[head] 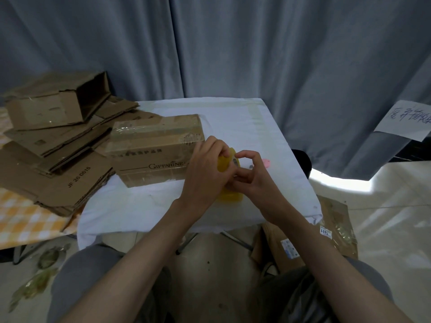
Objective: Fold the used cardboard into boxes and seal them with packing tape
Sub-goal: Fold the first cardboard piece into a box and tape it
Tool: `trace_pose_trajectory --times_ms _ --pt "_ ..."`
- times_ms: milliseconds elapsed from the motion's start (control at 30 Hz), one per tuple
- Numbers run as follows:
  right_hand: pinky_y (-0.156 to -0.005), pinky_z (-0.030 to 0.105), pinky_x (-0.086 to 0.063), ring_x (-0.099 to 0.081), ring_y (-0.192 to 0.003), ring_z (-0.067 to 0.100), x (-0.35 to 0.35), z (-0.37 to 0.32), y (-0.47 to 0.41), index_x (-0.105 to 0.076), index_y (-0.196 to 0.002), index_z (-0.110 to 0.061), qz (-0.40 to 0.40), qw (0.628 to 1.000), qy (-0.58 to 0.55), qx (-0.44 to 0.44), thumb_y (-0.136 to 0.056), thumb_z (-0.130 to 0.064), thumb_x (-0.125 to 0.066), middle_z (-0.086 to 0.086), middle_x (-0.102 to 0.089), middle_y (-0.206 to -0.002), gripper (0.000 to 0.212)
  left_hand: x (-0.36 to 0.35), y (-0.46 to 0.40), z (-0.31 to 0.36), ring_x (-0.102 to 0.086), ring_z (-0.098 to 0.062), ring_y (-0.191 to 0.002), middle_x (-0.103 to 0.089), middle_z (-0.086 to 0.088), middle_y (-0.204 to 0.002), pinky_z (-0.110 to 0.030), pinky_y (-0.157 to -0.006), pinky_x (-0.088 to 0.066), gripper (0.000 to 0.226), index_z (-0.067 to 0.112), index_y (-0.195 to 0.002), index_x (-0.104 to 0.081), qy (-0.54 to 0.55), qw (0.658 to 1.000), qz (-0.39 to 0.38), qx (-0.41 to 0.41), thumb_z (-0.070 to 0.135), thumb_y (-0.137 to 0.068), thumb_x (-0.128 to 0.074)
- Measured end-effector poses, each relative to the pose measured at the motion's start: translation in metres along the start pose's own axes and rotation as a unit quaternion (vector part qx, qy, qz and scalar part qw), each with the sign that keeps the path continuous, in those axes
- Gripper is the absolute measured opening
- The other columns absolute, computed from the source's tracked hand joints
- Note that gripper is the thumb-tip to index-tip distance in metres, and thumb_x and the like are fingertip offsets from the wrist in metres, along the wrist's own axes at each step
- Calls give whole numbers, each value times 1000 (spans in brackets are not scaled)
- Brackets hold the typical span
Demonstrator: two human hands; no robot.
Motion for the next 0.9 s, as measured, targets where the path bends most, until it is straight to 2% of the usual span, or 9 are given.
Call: trace_pose_trajectory --times_ms 100,167,267,433,567,633,733,800,900 --pt "-84 22 -56 -72 -100 20 0 -1 -1 -34 -131 -17 7 1000 -1 2 -93 0 -64 2 -76 -108 51 1 0 2 -42 -14 -84 -49 3 -87 -21 -70 -33 17 11 -77 -51 -4 1000 -2 2 14 -84 -67" --pt "-81 20 -55 -71 -100 19 0 -2 -1 -34 -130 -16 9 1000 2 5 -94 -3 -63 5 -76 -107 48 4 -1 1 -45 -12 -88 -53 5 -93 -17 -73 -36 13 13 -89 -58 11 1000 -17 7 20 -86 -69" --pt "-79 19 -54 -71 -99 20 2 -3 -1 -36 -129 -18 6 1000 8 2 -95 -2 -62 8 -75 -107 46 12 -1 -2 -49 -8 -92 -56 4 -100 -15 -78 -39 23 13 -102 -66 13 999 -40 12 30 -88 -72" --pt "-77 20 -55 -69 -92 18 3 -5 1 -35 -129 -17 -6 1000 25 -2 -94 2 -61 9 -75 -105 48 26 -3 -2 -55 -10 -80 -63 1 -91 -27 -72 -49 21 12 -100 -76 -22 999 -43 -24 31 -92 -70" --pt "-75 20 -56 -72 -94 15 5 -9 2 -32 -131 -12 -27 999 32 -22 -92 6 -62 -2 -77 -103 53 38 -14 -2 -59 -9 -72 -70 5 -86 -31 -69 -52 12 17 -93 -79 -50 995 -71 -53 26 -90 -72" --pt "-78 26 -58 -71 -96 21 6 -10 3 -31 -132 -10 -40 998 47 -26 -92 7 -62 1 -76 -105 53 43 -25 -4 -59 -10 -74 -69 7 -83 -34 -72 -51 7 19 -88 -78 -62 988 -127 -57 23 -88 -72" --pt "-84 40 -56 -61 -96 45 5 -15 3 -30 -131 -11 -61 995 70 -24 -91 9 -61 28 -67 -111 54 49 -46 -7 -58 -8 -73 -69 7 -81 -32 -73 -51 3 20 -83 -75 -86 969 -222 -64 19 -85 -73" --pt "-83 50 -51 -53 -89 52 4 -18 3 -30 -130 -12 -80 993 85 -21 -91 10 -61 42 -56 -113 54 51 -59 -8 -58 -3 -70 -69 9 -76 -26 -70 -51 9 22 -77 -72 -98 955 -273 -60 17 -83 -75" --pt "-88 61 -49 -50 -94 59 3 -19 1 -32 -130 -13 -96 991 93 -23 -90 12 -60 46 -50 -114 55 52 -71 -9 -57 8 -67 -62 16 -62 -10 -60 -42 16 22 -67 -67 -102 940 -317 -68 12 -76 -75"
Point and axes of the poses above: each hand's wrist, its own y-axis away from the middle knuckle, its own x-axis out of the back of the hand, z = x × y, the point moved 1 cm from there along -y, towards the middle knuckle
